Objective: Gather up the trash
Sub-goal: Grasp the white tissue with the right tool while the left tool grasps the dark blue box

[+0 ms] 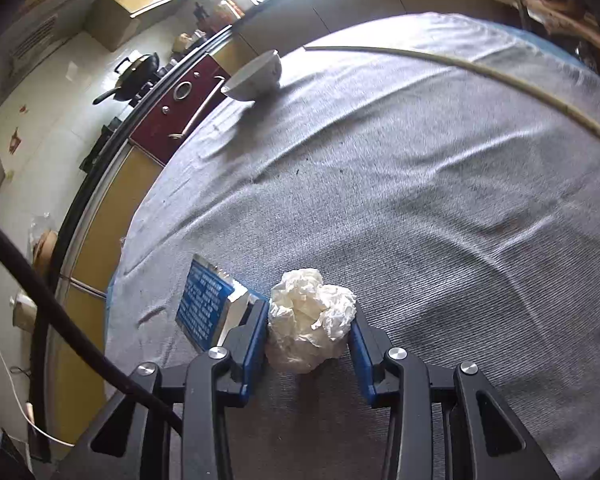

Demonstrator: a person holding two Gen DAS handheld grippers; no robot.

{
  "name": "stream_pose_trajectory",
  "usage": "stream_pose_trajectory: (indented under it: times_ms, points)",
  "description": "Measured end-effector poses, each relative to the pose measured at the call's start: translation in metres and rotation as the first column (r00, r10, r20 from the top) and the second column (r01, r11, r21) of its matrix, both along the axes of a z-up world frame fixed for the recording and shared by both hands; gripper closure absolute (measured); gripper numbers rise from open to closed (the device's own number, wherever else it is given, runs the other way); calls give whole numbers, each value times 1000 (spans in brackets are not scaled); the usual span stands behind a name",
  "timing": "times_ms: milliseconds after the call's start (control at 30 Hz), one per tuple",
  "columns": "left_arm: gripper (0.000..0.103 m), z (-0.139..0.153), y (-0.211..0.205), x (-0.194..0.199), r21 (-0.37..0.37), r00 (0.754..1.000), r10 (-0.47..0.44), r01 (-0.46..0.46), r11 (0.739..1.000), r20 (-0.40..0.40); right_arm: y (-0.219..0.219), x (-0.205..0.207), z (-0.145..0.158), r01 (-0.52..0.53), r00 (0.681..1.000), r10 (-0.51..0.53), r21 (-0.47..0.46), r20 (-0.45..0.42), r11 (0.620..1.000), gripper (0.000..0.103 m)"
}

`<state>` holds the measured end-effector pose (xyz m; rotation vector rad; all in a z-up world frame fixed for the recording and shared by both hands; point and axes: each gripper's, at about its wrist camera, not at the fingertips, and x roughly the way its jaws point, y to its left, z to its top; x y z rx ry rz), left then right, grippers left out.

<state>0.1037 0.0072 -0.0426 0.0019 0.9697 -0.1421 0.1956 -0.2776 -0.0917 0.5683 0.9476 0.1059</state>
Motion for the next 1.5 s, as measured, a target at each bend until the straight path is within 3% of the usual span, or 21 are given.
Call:
stream_pose_trajectory:
  times_ms: [367, 467, 567, 733, 867, 1167, 1500]
  points:
    - [36, 17, -69, 80, -97, 999, -27, 24, 995, -25, -34, -43, 17, -13, 997, 13, 2, 82, 1000, 62]
    - [34, 10, -95, 103, -92, 995, -98, 97, 991, -11, -44, -56, 17, -17, 996, 17, 8, 86, 1000, 62]
    - [34, 2, -114, 114, -29, 984, -179, 179, 983, 3, -55, -71, 15, -18, 996, 15, 27, 85, 999, 62]
    - [31, -14, -133, 126, -24, 943, -331, 330, 944, -25, -76, -89, 8, -1, 997, -4, 70, 80, 998, 62]
    - [26, -20, -134, 132, -25, 938, -346, 345, 938, -31, -86, -95, 3, 13, 997, -21, 108, 77, 994, 62]
    - [26, -35, -132, 147, -3, 941, -336, 336, 942, -49, -85, -95, -3, 16, 997, -26, 140, 68, 990, 62]
    - [28, -38, -127, 137, 17, 941, -338, 338, 941, -23, -72, -93, -7, 3, 998, -11, 136, 62, 991, 62]
